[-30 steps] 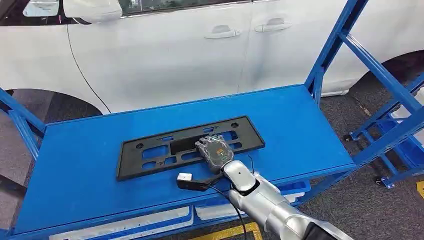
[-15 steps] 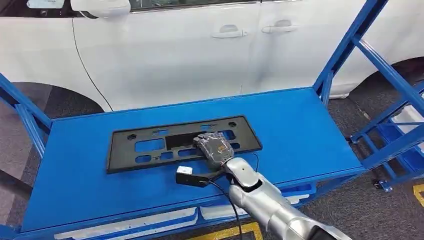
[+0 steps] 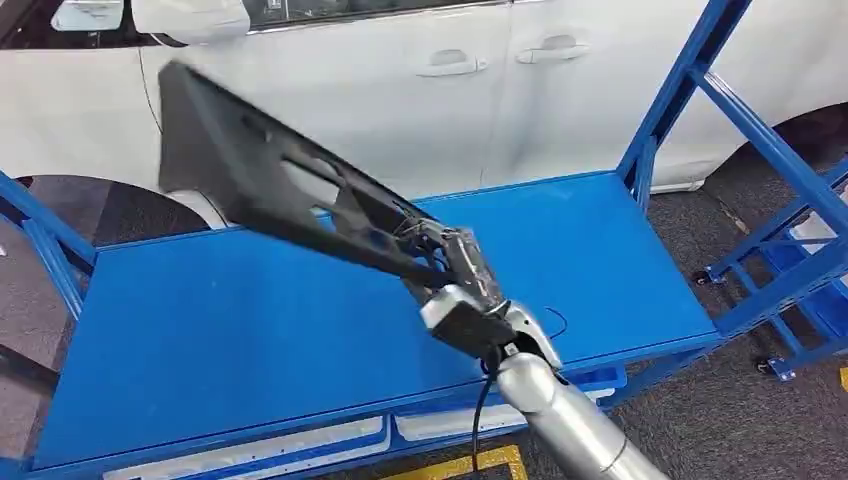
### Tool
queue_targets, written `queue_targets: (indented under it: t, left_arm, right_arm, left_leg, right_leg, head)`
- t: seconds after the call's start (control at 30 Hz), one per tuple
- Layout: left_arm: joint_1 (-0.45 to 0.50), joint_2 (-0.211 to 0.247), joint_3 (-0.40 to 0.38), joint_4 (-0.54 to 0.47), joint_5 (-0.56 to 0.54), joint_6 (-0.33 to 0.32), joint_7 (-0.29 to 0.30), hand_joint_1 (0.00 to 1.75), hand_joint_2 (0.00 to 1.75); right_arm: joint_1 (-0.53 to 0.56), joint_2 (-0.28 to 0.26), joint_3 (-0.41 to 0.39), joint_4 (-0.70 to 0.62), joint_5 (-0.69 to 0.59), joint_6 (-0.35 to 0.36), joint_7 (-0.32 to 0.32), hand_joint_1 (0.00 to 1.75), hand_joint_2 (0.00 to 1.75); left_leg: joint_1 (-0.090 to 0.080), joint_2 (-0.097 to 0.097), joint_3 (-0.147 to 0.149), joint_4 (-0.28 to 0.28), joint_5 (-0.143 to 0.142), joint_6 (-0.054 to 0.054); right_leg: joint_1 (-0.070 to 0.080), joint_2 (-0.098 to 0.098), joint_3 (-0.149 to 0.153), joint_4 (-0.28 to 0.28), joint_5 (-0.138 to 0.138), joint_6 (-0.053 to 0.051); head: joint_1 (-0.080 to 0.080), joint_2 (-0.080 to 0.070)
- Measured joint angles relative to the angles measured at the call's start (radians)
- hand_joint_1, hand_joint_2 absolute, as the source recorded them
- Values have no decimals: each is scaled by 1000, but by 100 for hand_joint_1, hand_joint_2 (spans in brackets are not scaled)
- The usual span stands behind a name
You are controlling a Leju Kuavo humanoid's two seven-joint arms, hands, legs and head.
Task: Take the parts from the cabinet and place them on the table.
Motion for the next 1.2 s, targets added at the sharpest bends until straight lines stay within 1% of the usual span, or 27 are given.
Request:
queue_targets:
  t: [0.03,0.07,0.1,0.13,0.2,0.23,0.27,0.37,0.4,0.43,0.47,0.53,0.57,0.6,0.67,0.73,0.77,0.8,0.87,0.9,0.93,0.97,1.0,1.07,1.1,1.13,1.2]
  left_arm:
    - [-2,0,9,0,21,-10,-26,0,0]
    - [-5,-1,19,0,43,-23,-50,0,0]
    - [-7,-2,29,0,59,-39,-70,0,0]
    - [-7,-3,37,0,66,-59,-82,0,0]
    - [-5,-2,42,0,67,-86,-91,0,0]
    - [-7,-2,45,0,67,-90,-89,0,0]
    - [-10,0,48,0,65,-93,-85,0,0]
    - [-18,0,50,0,54,-95,-75,0,0]
    - [-17,0,50,0,51,-94,-72,0,0]
    - [-17,0,50,0,48,-92,-70,0,0]
    - [-17,0,50,0,46,-88,-67,0,0]
    - [-18,0,50,0,43,-82,-64,0,0]
    - [-19,0,50,0,42,-82,-63,0,0]
    - [-20,0,50,0,40,-81,-63,0,0]
    - [-21,0,50,0,38,-79,-62,0,0]
    - [-19,1,50,0,37,-75,-57,0,0]
    - [-21,2,50,0,37,-74,-54,0,0]
    - [-21,4,50,0,37,-73,-52,0,0]
    - [-23,4,50,0,37,-71,-47,0,0]
    - [-23,4,50,0,37,-70,-44,0,0]
    - [-23,4,51,0,37,-68,-40,0,0]
    - [-23,4,50,0,37,-64,-36,0,0]
    - [-24,5,50,0,37,-63,-33,0,0]
    - [-28,7,50,0,35,-59,-27,0,0]
    - [-32,8,50,0,34,-58,-21,0,0]
    - [-32,7,50,0,34,-57,-20,0,0]
    - [-29,7,50,0,31,-57,-15,0,0]
  right_arm:
    - [14,-3,-23,-59,-97,34,-42,175,175]
    - [27,-5,-50,-116,-192,64,-84,175,175]
    - [34,-5,-69,-162,-265,107,-111,175,175]
    - [42,-8,-85,-207,-330,178,-123,175,175]
    - [54,-22,-112,-288,-426,361,-130,175,175]
    - [54,-24,-119,-322,-454,422,-125,175,175]
    - [52,-25,-119,-345,-465,458,-118,175,175]
    - [51,-28,-129,-367,-500,484,-112,175,175]
    - [52,-32,-128,-366,-516,490,-109,175,175]
    - [52,-34,-127,-366,-533,498,-108,175,175]
    - [52,-34,-126,-366,-546,500,-108,175,175]
    - [50,-34,-122,-366,-560,502,-105,175,175]
    - [49,-34,-120,-366,-568,504,-99,175,175]
    - [48,-34,-118,-366,-573,508,-97,175,175]
    - [47,-37,-115,-364,-578,516,-96,175,175]
    - [47,-39,-112,-359,-580,518,-92,175,175]
    - [44,-39,-108,-356,-581,521,-86,175,175]
    - [40,-39,-102,-353,-582,523,-80,175,175]
    - [38,-39,-94,-345,-584,532,-70,175,175]
    - [37,-39,-89,-340,-586,537,-62,175,175]
    - [37,-39,-82,-333,-593,546,-53,175,175]
    - [35,-40,-76,-328,-602,559,-46,175,175]
    - [31,-40,-70,-323,-610,569,-42,175,175]
    - [22,-40,-64,-316,-622,587,-39,175,175]
    - [19,-40,-62,-313,-629,596,-39,175,175]
    - [16,-41,-59,-308,-635,604,-39,175,175]
    - [15,-45,-56,-300,-653,635,-47,175,175]
  left_leg:
    - [3,1,44,-89,41,0]
    - [1,2,64,-124,25,2]
    - [-2,-2,62,-129,28,14]
    - [-2,-2,58,-127,27,18]
    - [-7,-3,57,-127,28,29]
    - [0,1,60,-133,36,40]
    - [-1,2,61,-134,37,42]
    - [-2,1,53,-134,42,51]
    - [-2,1,49,-133,44,52]
    - [-2,1,46,-133,47,52]
    - [-2,1,43,-133,49,51]
    - [-2,-2,43,-133,54,48]
    - [-2,-3,42,-133,57,44]
    - [-7,-4,39,-133,61,37]
    - [-4,-4,34,-135,69,24]
    - [-7,-5,33,-145,83,8]
    - [-3,-4,25,-132,61,6]
    - [-5,-3,9,-91,15,6]
    - [-3,-3,-42,63,-85,1]
    - [-3,-3,-62,132,-119,-1]
    - [-3,-3,-63,167,-130,-2]
    - [-3,-2,-39,144,-118,-1]
    - [-4,-2,12,74,-89,2]
    - [-4,-2,140,-121,-32,12]
    - [-9,-2,150,-152,-49,20]
    - [-13,-4,145,-154,-33,24]
    - [-16,-5,138,-148,-24,35]
  right_leg:
    - [-1,0,0,11,-8,5]
    - [4,1,-7,22,-16,13]
    - [7,1,-15,32,-18,17]
    - [7,1,-16,32,-17,20]
    - [3,1,-15,30,-15,28]
    - [0,3,-17,35,-25,35]
    - [-2,3,-22,55,-44,40]
    - [-5,4,-120,283,-167,52]
    - [-6,4,-149,346,-188,53]
    - [-7,4,-152,358,-182,53]
    - [-8,4,-130,320,-156,51]
    - [-8,4,-27,137,-71,41]
    - [-6,6,26,43,-43,33]
    - [1,6,31,23,-49,34]
    - [4,6,20,25,-39,26]
    - [3,6,15,16,-24,11]
    - [-4,-1,12,3,-9,5]
    - [-4,-1,4,-1,0,-5]
    - [0,-3,-15,1,13,-9]
    - [3,-4,-26,2,19,-11]
    - [5,-4,-38,5,27,-11]
    - [7,-4,-48,9,33,-10]
    - [8,-4,-58,13,38,-9]
    - [9,-4,-72,25,45,-3]
    - [12,-5,-76,29,49,3]
    - [12,-5,-77,30,53,9]
    - [7,-5,-78,26,67,21]
  head:
    - [0,0]
    - [-2,0]
    - [-4,0]
    - [-2,0]
    - [-2,0]
    - [-4,0]
    - [0,0]
    - [0,0]
    - [0,0]
    - [0,0]
    - [0,0]
    - [0,0]
    - [0,0]
    - [-1,0]
    - [-1,0]
    - [0,0]
    - [-2,0]
    - [-3,0]
    - [-6,0]
    - [-6,0]
    - [-7,0]
    - [-6,0]
    - [-7,0]
    - [-7,0]
    - [-6,0]
    - [-3,0]
    - [-3,0]
